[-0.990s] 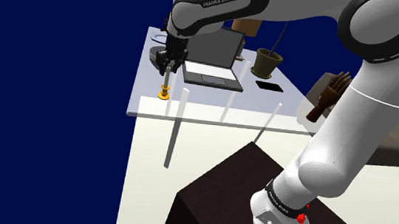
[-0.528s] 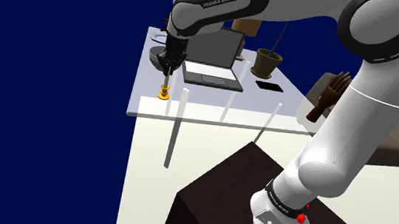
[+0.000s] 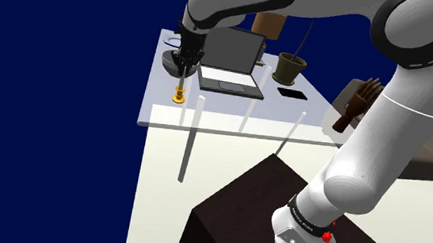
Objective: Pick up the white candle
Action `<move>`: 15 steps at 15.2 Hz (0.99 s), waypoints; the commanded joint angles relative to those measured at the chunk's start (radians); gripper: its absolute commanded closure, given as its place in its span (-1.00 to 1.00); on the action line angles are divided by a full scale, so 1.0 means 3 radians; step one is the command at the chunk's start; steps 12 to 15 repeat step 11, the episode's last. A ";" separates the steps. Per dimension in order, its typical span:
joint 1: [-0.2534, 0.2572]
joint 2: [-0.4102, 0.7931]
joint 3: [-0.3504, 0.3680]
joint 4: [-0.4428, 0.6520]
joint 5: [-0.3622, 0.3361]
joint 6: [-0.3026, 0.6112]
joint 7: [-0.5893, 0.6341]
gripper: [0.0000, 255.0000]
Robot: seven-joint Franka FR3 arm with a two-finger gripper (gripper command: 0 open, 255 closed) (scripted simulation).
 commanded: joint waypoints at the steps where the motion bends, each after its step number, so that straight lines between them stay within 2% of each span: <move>1: -0.0001 -0.0027 0.0000 0.0058 0.0004 -0.0086 -0.0003 1.00; 9: -0.0001 -0.0099 0.0001 0.0330 0.0013 -0.0429 -0.0011 1.00; 15: -0.0001 -0.0100 0.0001 0.0335 0.0013 -0.0436 -0.0012 1.00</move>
